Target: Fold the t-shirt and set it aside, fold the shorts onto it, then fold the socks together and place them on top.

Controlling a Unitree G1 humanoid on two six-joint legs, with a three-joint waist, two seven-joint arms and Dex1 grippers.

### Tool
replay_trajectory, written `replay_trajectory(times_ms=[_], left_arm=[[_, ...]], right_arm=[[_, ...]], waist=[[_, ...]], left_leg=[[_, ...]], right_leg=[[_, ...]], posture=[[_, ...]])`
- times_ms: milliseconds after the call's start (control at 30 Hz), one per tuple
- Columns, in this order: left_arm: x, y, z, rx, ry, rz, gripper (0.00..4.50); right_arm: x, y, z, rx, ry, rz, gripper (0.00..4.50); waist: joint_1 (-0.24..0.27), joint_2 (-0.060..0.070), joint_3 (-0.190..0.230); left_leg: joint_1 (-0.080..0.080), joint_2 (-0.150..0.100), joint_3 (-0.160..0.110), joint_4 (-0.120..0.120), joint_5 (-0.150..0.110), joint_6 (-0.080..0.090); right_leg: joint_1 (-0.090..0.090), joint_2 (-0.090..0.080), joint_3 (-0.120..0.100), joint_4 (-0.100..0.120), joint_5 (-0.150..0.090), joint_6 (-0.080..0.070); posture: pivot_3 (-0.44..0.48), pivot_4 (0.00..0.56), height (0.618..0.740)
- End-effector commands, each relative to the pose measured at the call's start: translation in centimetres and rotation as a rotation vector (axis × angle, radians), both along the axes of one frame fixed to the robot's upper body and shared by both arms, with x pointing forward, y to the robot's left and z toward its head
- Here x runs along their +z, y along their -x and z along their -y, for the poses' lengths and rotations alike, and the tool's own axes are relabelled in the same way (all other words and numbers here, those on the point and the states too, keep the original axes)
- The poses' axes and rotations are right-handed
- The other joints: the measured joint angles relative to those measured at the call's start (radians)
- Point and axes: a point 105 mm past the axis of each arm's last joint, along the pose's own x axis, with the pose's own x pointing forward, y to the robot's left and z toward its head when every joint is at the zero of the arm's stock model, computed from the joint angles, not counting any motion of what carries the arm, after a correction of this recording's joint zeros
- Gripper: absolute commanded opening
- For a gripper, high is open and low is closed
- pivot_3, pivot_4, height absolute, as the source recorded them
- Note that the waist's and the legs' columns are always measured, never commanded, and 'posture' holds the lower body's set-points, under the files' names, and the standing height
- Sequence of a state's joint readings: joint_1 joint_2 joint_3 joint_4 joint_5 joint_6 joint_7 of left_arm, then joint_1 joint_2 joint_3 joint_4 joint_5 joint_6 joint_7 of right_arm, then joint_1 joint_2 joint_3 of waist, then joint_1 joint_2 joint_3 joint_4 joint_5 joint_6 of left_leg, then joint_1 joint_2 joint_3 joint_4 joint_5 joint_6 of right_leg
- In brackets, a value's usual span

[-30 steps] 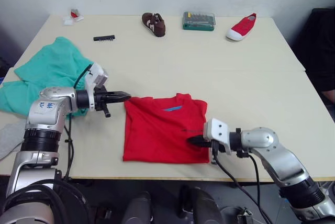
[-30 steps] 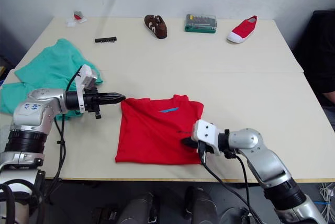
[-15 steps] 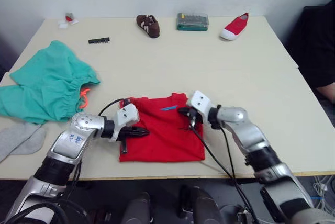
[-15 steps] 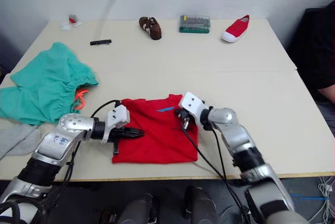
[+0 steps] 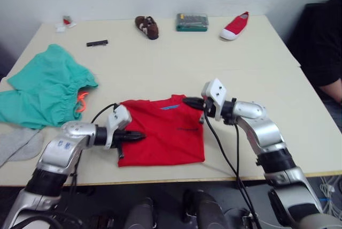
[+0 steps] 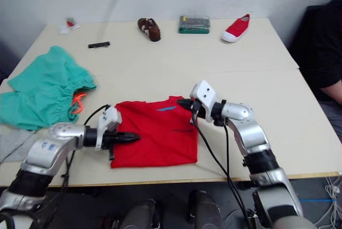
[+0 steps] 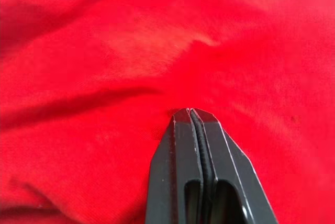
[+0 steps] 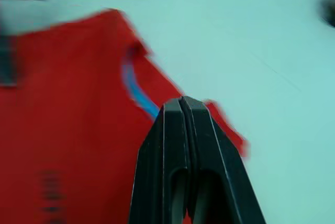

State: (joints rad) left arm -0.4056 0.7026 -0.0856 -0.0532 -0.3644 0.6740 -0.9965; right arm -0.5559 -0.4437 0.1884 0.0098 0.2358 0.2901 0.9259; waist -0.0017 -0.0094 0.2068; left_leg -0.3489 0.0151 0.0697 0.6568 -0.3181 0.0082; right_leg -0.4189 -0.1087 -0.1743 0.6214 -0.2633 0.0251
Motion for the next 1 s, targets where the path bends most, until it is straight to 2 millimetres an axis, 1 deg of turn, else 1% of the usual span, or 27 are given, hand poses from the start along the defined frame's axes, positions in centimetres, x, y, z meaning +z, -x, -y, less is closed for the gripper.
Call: replay_trajectory(times_ms=[33, 67, 100, 133, 200, 267, 333, 400, 467, 500, 533, 567, 600, 633, 700, 767, 867, 933, 1000], left_arm=[[2.5, -2.1, 0.0, 0.037, 0.051, 0.024, 0.04], [2.3, -2.7, -0.2, 0.047, 0.021, 0.032, 0.04], [1.6, -3.7, -1.1, 0.078, -0.042, 0.045, 0.04], [1.1, -4.4, -1.8, 0.097, -0.089, 0.052, 0.04], [0.6, -5.9, -3.5, 0.171, -0.132, 0.054, 0.04], [0.6, -7.2, -5.2, 0.238, -0.162, 0.075, 0.04], [1.3, -8.2, -6.9, 0.294, -0.184, 0.115, 0.04], [2.2, -8.7, -7.8, 0.322, -0.175, 0.147, 0.04], [3.4, -8.7, -8.0, 0.311, -0.146, 0.175, 0.04], [4.1, -8.5, -8.0, 0.289, -0.125, 0.189, 0.04], [5.3, -7.8, -7.7, 0.242, -0.095, 0.213, 0.04], [6.9, -6.6, -7.4, 0.183, -0.062, 0.247, 0.04], [7.9, -5.7, -7.1, 0.141, -0.044, 0.269, 0.04], [8.7, -5.1, -7.0, 0.126, -0.035, 0.288, 0.21], [9.8, -3.7, -6.3, 0.086, 0.009, 0.3, 0.64], [10.7, -1.4, -5.1, -0.006, 0.061, 0.302, 1.25], [11.5, 1.9, -3.3, -0.139, 0.121, 0.29, 2.18], [11.2, 3.6, -2.3, -0.192, 0.123, 0.296, 2.83], [10.9, 4.6, -1.6, -0.227, 0.12, 0.306, 3.52]], right_arm=[[-1.5, 3.6, -0.6, 0.136, 0.089, -0.047, 0.0], [-2.4, 4.0, -0.4, 0.14, 0.124, -0.061, 0.0], [-3.6, 4.4, 0.1, 0.142, 0.192, -0.058, 0.0], [-4.4, 4.6, 0.4, 0.145, 0.24, -0.054, 0.0], [-5.5, 5.1, 1.2, 0.154, 0.31, -0.05, 0.0], [-5.7, 5.3, 1.7, 0.137, 0.311, -0.073, 0.0], [-5.7, 5.8, 2.5, 0.124, 0.323, -0.091, 0.0], [-5.7, 6.4, 3.3, 0.12, 0.335, -0.103, 0.0], [-5.4, 7.1, 3.9, 0.11, 0.32, -0.123, 0.0], [-5.1, 7.3, 4.1, 0.099, 0.3, -0.139, 0.0], [-4.4, 7.6, 4.4, 0.079, 0.253, -0.165, 0.0], [-3.2, 7.7, 5.0, 0.042, 0.184, -0.198, 0.0], [-2.4, 8.0, 5.3, 0.02, 0.139, -0.222, 0.0], [-1.7, 7.9, 5.8, -0.014, 0.116, -0.223, 0.0], [-0.9, 7.9, 7.1, -0.074, 0.118, -0.237, 0.0], [-0.2, 8.4, 8.4, -0.118, 0.085, -0.313, 0.0], [0.4, 9.3, 9.8, -0.163, 0.001, -0.469, 0.56], [0.4, 9.9, 10.4, -0.173, -0.057, -0.583, 1.23], [0.1, 10.1, 10.7, -0.187, -0.104, -0.67, 1.95]], waist=[[0.014, -0.001, 0.0], [0.017, -0.001, 0.0], [0.019, -0.001, 0.0], [0.021, -0.001, 0.0], [0.02, -0.001, 0.0], [0.02, -0.003, -0.001], [0.025, -0.004, -0.001], [0.025, -0.004, -0.001], [0.026, -0.004, -0.001], [0.026, -0.005, 0.0], [0.026, -0.006, 0.0], [0.025, -0.007, 0.001], [0.022, -0.008, 0.002], [0.022, -0.008, 0.003], [0.024, -0.008, 0.003], [0.027, -0.008, 0.003], [0.028, -0.008, 0.003], [0.028, -0.008, 0.004], [0.028, -0.008, 0.004]], left_leg=[[-0.005, 0.0, -0.002, 0.003, 0.0, 0.0], [-0.009, -0.001, -0.001, 0.006, 0.001, -0.002], [-0.011, -0.001, -0.001, 0.008, 0.0, -0.002], [-0.011, -0.002, 0.001, 0.008, 0.0, -0.002], [-0.011, -0.003, 0.005, 0.008, -0.001, 0.001], [-0.011, -0.003, 0.007, 0.008, -0.002, 0.002], [-0.011, -0.002, 0.007, 0.008, -0.002, 0.002], [-0.01, -0.002, 0.007, 0.008, -0.002, 0.001], [-0.011, -0.002, 0.007, 0.008, -0.003, 0.002], [-0.011, -0.002, 0.007, 0.008, -0.003, 0.002], [-0.011, -0.002, 0.007, 0.008, -0.004, 0.003], [-0.011, -0.002, 0.007, 0.008, -0.004, 0.002], [-0.012, -0.002, 0.007, 0.008, -0.004, 0.002], [-0.013, -0.001, 0.007, 0.008, -0.004, 0.002], [-0.014, -0.001, 0.007, 0.008, -0.004, 0.002], [-0.014, -0.001, 0.006, 0.009, -0.005, 0.003], [-0.014, -0.001, 0.005, 0.008, -0.006, 0.004], [-0.014, -0.001, 0.005, 0.008, -0.007, 0.004], [-0.015, -0.001, 0.004, 0.008, -0.007, 0.004]], right_leg=[[-0.003, 0.0, -0.001, 0.0, 0.0, 0.0], [-0.007, 0.0, 0.0, 0.001, 0.0, 0.0], [-0.008, 0.0, 0.0, 0.002, 0.001, -0.001], [-0.008, -0.001, 0.001, 0.001, 0.001, 0.0], [-0.009, -0.001, 0.001, 0.0, 0.001, 0.0], [-0.01, -0.001, 0.002, 0.0, 0.001, 0.0], [-0.009, -0.001, 0.002, -0.001, 0.001, 0.0], [-0.009, -0.001, 0.002, -0.001, 0.001, 0.0], [-0.009, -0.001, 0.002, -0.001, 0.001, 0.0], [-0.009, -0.001, 0.002, -0.001, 0.001, 0.0], [-0.009, -0.001, 0.002, -0.001, 0.001, 0.0], [-0.009, -0.001, 0.002, -0.002, 0.001, 0.0], [-0.01, -0.001, 0.002, -0.002, 0.001, 0.0], [-0.011, -0.001, 0.002, 0.0, 0.002, 0.0], [-0.011, -0.001, 0.002, -0.001, 0.002, 0.0], [-0.01, -0.001, 0.002, -0.002, 0.002, 0.0], [-0.009, -0.001, 0.002, -0.007, 0.002, 0.0], [-0.009, -0.001, 0.002, -0.008, 0.002, 0.0], [-0.009, -0.001, 0.002, -0.008, 0.002, 0.0]], posture=[[0.0, 0.15, 0.74], [0.0, 0.15, 0.74], [0.0, 0.15, 0.74], [0.0, 0.15, 0.74], [0.0, 0.15, 0.74], [0.0, 0.15, 0.74], [0.0, 0.15, 0.74], [0.0, 0.15, 0.74], [0.0, 0.15, 0.74], [0.0, 0.15, 0.74], [0.0, 0.15, 0.74], [0.0, 0.15, 0.74], [0.0, 0.15, 0.74], [0.0, 0.15, 0.74], [0.0, 0.15, 0.74], [0.0, 0.15, 0.74], [0.0, 0.15, 0.74], [0.0, 0.15, 0.74], [0.0, 0.15, 0.74]])
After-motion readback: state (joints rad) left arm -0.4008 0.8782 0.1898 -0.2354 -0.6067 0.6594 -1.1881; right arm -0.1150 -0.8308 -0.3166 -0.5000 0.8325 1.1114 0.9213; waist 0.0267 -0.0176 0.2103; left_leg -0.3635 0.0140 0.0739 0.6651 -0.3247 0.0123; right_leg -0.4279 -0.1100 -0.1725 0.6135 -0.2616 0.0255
